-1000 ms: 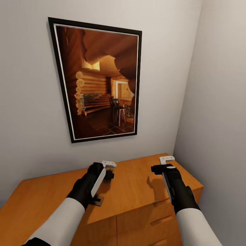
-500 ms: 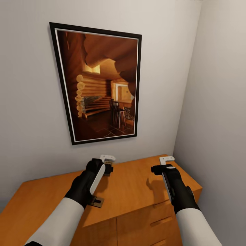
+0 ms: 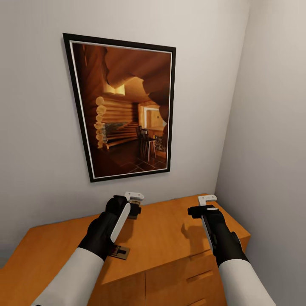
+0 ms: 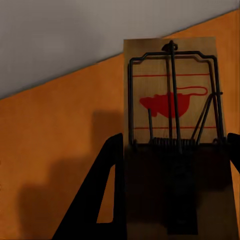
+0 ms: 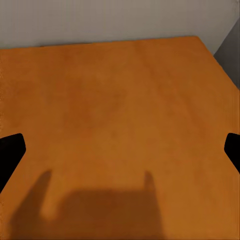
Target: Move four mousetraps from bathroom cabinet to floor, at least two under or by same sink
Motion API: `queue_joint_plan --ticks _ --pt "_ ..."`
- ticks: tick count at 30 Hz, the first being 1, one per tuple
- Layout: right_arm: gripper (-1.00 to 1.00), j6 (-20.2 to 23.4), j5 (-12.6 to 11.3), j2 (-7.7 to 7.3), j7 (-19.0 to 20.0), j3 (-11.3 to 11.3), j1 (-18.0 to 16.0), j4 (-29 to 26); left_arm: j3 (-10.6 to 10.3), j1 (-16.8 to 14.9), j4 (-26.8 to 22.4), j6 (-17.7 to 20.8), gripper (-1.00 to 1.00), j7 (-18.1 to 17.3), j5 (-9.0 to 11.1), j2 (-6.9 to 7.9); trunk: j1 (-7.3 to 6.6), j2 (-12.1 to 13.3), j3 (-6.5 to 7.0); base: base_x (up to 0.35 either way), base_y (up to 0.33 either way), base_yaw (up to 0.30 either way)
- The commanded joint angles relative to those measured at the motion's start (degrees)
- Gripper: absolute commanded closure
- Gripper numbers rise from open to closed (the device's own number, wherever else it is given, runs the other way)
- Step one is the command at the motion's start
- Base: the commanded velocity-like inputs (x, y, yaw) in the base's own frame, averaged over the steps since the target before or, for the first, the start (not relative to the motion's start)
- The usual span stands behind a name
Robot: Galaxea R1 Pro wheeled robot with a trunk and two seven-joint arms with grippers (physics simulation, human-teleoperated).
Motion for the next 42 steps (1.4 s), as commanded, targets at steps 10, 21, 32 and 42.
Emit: queue_joint_plan --ticks 10,21,32,42 --pt "-1.00 0.14 0.46 0.06 0.42 -0.16 -0.05 -0.05 -0.12 0.38 -2.00 0.45 1.00 0.66 0.55 0.00 -2.18 3.95 1.70 0.000 0.000 0.000" --pt "-1.00 0.10 0.54 0.06 0.87 -0.13 -0.05 -0.04 -0.10 0.43 -2.08 0.42 1.00 0.66 0.55 0.00 -4.60 8.36 3.67 0.000 0.000 0.000" --pt "-1.00 0.13 0.57 0.00 1.74 7.70 -0.05 -0.05 -0.08 0.44 -2.07 0.40 1.00 0.66 0.48 0.00 -7.02 12.77 5.65 0.000 0.000 0.000" --pt "-1.00 0.00 0.81 -0.03 1.90 11.50 -0.05 -0.12 -0.08 0.44 -2.02 0.40 1.00 0.66 0.46 0.00 -8.77 15.98 7.08 0.000 0.000 0.000"
